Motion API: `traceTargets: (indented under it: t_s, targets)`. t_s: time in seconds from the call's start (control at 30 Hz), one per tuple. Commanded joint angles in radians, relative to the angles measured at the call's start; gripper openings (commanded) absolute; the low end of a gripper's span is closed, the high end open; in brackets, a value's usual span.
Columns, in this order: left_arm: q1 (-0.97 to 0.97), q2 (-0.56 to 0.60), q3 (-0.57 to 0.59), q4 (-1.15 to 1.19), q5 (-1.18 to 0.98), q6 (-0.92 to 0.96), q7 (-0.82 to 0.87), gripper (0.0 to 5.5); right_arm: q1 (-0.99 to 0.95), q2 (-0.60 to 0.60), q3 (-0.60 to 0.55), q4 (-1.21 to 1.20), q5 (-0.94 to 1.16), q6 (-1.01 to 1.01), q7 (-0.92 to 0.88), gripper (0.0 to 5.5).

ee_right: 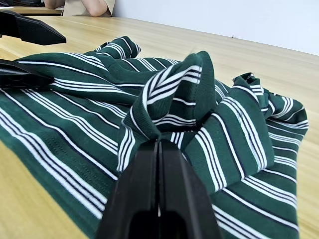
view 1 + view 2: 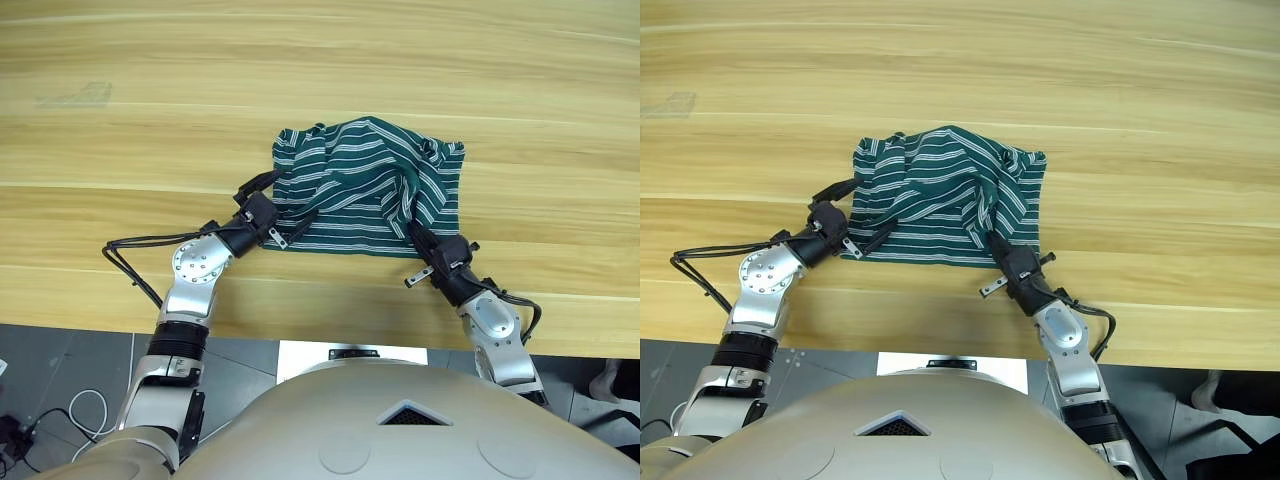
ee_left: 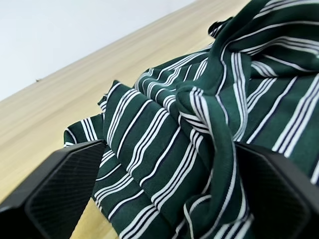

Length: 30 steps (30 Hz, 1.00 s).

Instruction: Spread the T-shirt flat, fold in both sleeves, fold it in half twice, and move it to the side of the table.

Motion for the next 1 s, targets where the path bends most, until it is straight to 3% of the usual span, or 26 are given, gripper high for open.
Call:
traceTargets:
  t_s: [0.03,0.4,0.9,1.0]
  targets:
    - [0.024,0.008,-0.002,-0.062,-0.04,0.06,-0.042,4.16,0.004,0.007,0.003,0.004,-0.004,-0.012,-0.007,0.0]
    - [0.13,0.029,-0.034,-0.161,-0.087,0.062,-0.16,2.47,-0.009,0.006,0.014,0.024,-0.014,-0.016,-0.001,0.0]
    - [0.075,-0.02,0.015,-0.088,-0.092,0.066,-0.085,0.14,-0.008,0.005,-0.002,0.018,0.0,-0.023,0.004,0.0]
    - [0.058,-0.037,0.025,-0.068,-0.098,0.061,-0.071,0.03,-0.015,0.001,-0.011,0.021,0.002,-0.023,0.006,0.0]
